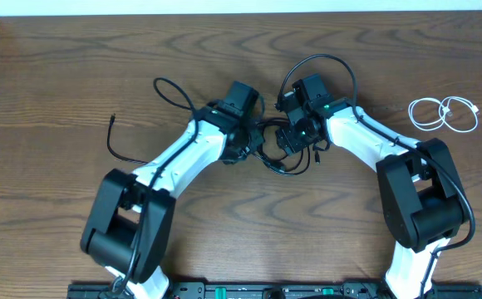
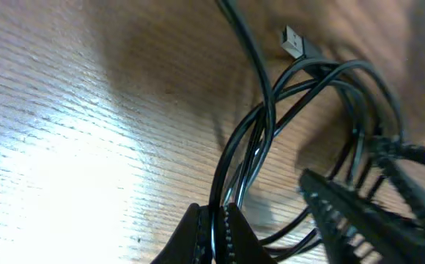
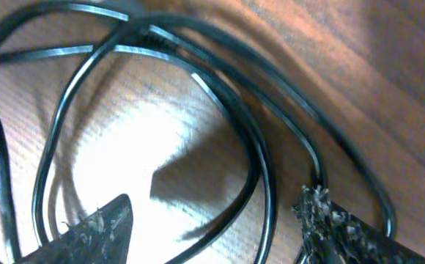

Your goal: Untangle cables

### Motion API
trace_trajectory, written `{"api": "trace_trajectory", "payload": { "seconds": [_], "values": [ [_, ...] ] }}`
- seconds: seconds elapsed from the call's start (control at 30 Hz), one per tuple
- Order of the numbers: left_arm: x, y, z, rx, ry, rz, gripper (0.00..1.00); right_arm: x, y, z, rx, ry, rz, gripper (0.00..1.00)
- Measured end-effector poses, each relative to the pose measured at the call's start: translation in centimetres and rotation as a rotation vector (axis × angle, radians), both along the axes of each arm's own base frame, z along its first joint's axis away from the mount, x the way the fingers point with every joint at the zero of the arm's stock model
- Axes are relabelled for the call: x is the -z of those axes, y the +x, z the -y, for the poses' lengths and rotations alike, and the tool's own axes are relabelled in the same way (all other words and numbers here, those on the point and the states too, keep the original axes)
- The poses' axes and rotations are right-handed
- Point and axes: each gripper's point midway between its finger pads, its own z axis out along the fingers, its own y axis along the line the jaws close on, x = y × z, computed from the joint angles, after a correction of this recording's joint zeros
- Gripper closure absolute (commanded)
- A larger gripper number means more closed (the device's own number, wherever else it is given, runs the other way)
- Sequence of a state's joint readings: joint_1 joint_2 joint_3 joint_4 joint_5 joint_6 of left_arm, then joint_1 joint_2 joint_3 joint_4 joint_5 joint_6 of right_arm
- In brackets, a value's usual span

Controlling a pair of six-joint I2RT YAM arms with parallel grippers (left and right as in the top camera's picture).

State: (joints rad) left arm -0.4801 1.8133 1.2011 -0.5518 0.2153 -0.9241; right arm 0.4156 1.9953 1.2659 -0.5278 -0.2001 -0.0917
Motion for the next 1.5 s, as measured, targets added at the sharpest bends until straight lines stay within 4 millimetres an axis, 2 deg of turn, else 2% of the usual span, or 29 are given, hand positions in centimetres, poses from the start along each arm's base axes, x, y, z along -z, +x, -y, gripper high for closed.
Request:
{"api": "trace_trajectory", "payload": {
  "seconds": [0.17, 0.37, 0.5, 0.67, 1.13, 1.3, 1.5],
  "values": [
    [-0.1, 0.2, -0.6, 0.007, -0.002, -0.002, 0.92, 0.0, -0.3, 0.2, 0.0, -0.011, -0.014, 0.29],
    [0.1, -0.2, -1.0, 0.11, 0.033, 0.012, 0.93, 0.0, -0.3, 0.2, 0.001, -0.01, -0.013, 0.28],
    [0.7, -1.0, -2.7, 0.141, 0.126, -0.01, 0.92, 0.0, -0.3, 0.2, 0.001, -0.01, -0.013, 0.28],
    [0.9, -1.0, -4.1, 0.145, 0.21, -0.004, 0.92, 0.0, -0.3, 0.2, 0.001, -0.01, -0.013, 0.28],
    [0.9, -0.9, -4.7, 0.151, 0.245, 0.006, 0.89, 0.0, -0.3, 0.2, 0.0, -0.009, -0.013, 0.27],
    [0.9, -0.9, -4.7, 0.15, 0.246, 0.002, 0.83, 0.0, -0.3, 0.2, 0.0, -0.009, -0.013, 0.27],
    [0.9, -0.9, -4.7, 0.152, 0.246, 0.002, 0.67, 0.0, -0.3, 0.2, 0.0, -0.009, -0.013, 0.27]
  ]
}}
